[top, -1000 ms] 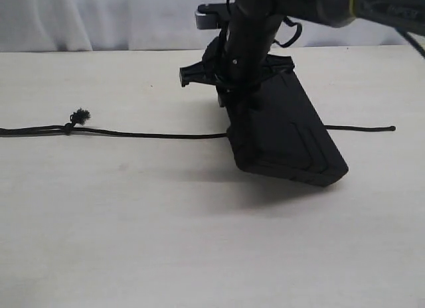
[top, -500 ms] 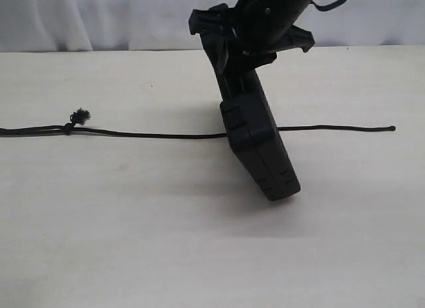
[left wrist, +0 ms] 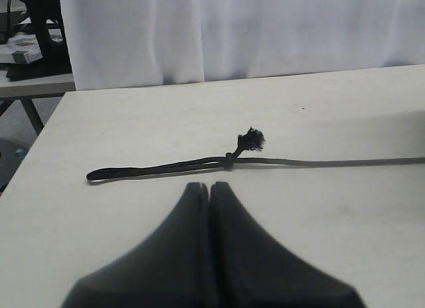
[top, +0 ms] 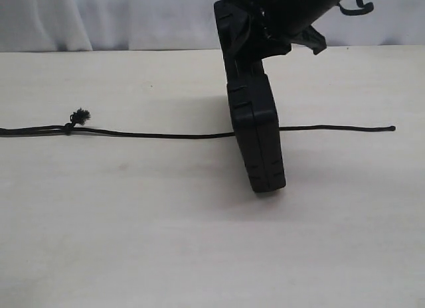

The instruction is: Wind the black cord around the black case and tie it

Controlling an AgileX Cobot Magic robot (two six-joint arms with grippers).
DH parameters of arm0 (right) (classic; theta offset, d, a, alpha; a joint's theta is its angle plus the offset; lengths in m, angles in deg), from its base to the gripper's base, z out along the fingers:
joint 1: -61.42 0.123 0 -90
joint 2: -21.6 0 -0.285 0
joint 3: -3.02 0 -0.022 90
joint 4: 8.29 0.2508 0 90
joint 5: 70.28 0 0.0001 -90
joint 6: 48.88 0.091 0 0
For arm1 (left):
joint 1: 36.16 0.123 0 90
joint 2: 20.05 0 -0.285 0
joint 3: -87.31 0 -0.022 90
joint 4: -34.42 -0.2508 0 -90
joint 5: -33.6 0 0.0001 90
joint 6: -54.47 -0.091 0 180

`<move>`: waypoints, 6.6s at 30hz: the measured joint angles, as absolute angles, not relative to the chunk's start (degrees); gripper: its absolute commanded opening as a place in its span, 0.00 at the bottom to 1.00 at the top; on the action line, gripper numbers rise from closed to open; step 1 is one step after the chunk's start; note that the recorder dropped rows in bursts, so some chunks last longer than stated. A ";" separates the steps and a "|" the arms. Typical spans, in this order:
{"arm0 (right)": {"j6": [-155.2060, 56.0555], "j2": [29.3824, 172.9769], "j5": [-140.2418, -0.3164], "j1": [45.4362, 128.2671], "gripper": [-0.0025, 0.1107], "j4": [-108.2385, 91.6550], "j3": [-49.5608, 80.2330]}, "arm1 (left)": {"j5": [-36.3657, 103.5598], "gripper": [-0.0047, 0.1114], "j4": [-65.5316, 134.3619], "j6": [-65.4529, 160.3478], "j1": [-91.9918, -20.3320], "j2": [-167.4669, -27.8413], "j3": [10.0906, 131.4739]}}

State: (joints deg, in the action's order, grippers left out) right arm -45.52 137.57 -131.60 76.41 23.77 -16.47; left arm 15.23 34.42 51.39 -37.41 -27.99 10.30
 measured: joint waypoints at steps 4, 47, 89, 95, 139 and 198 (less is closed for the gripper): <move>-50.70 137.57 -130.12 74.77 0.06 32.74 -13.01 | 15.23 0.04 34.42 51.39 -37.41 -27.99 10.30; -47.57 134.32 -125.35 70.98 0.19 24.85 -7.11 | 15.23 0.04 34.42 51.39 -37.41 -27.99 10.30; -47.81 134.31 -119.86 74.01 0.32 6.44 -7.01 | 15.23 0.04 34.42 51.39 -37.41 -27.99 10.30; -47.81 132.78 -121.51 74.08 0.32 5.29 -6.51 | 15.23 0.04 34.42 51.39 -37.41 -27.99 10.30; -44.43 130.96 -117.54 77.64 0.06 3.44 -6.51 | 15.23 0.04 34.42 51.39 -37.41 -27.99 10.30; -34.26 130.60 -119.14 79.99 0.06 0.40 -6.51 | 15.23 0.04 34.42 51.39 -37.41 -27.99 10.30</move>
